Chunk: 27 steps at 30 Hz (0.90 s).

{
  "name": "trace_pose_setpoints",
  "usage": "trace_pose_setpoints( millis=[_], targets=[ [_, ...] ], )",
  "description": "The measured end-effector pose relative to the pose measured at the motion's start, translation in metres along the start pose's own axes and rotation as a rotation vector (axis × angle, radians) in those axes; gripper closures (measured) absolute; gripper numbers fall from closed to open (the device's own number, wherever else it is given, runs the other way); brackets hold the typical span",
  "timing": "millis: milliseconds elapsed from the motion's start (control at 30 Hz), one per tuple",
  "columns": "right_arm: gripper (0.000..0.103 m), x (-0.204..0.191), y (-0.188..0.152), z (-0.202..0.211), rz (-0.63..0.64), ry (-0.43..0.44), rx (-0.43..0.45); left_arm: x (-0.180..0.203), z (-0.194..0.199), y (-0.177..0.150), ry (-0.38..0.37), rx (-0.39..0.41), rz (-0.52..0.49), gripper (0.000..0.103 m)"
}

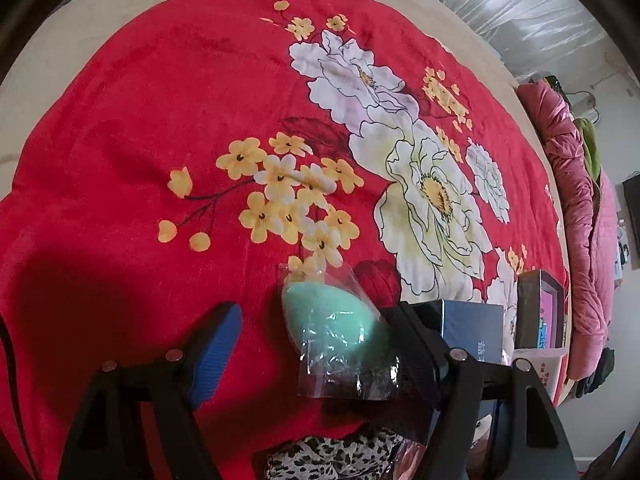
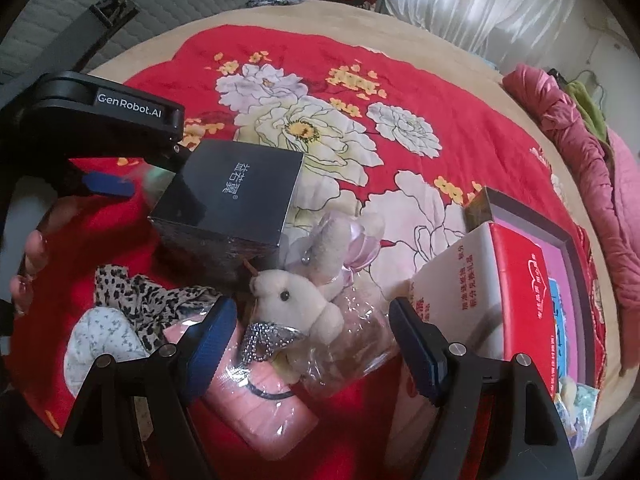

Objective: Organize soft objects
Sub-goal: 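Grasp the bagged green sponge with the left tool while the right tool grasps the white bunny plush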

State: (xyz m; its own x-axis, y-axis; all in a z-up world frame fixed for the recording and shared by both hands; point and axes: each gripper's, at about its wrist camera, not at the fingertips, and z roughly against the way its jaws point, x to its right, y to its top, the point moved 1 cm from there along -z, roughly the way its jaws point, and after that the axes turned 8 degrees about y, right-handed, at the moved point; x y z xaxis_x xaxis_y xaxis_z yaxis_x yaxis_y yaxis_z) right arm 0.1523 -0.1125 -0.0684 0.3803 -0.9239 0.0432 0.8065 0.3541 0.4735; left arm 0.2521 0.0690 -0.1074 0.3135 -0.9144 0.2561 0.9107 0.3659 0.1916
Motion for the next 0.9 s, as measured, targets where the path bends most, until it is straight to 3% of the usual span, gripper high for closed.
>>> trace_pose_setpoints(
  millis=[133, 300, 367, 667, 900],
  targets=[
    [0.038, -0.003, -0.001, -0.002, 0.028, -0.006, 0.002, 0.001, -0.003, 0.001, 0.003, 0.003, 0.003, 0.03],
    [0.046, -0.004, -0.002, -0.002, 0.041, 0.002, 0.004, 0.003, -0.005, 0.003, 0.008, -0.001, 0.009, 0.036],
    [0.062, -0.004, -0.001, 0.0, 0.037, 0.03, 0.009, 0.004, -0.007, 0.004, 0.007, -0.005, 0.009, 0.041],
    [0.063, 0.006, -0.006, 0.015, -0.042, 0.108, 0.025, 0.004, -0.007, 0.002, -0.012, -0.004, 0.001, 0.053],
    [0.063, 0.019, -0.013, 0.041, -0.116, 0.186, 0.069, 0.003, -0.002, -0.003, -0.018, 0.008, -0.017, 0.055]
  ],
)
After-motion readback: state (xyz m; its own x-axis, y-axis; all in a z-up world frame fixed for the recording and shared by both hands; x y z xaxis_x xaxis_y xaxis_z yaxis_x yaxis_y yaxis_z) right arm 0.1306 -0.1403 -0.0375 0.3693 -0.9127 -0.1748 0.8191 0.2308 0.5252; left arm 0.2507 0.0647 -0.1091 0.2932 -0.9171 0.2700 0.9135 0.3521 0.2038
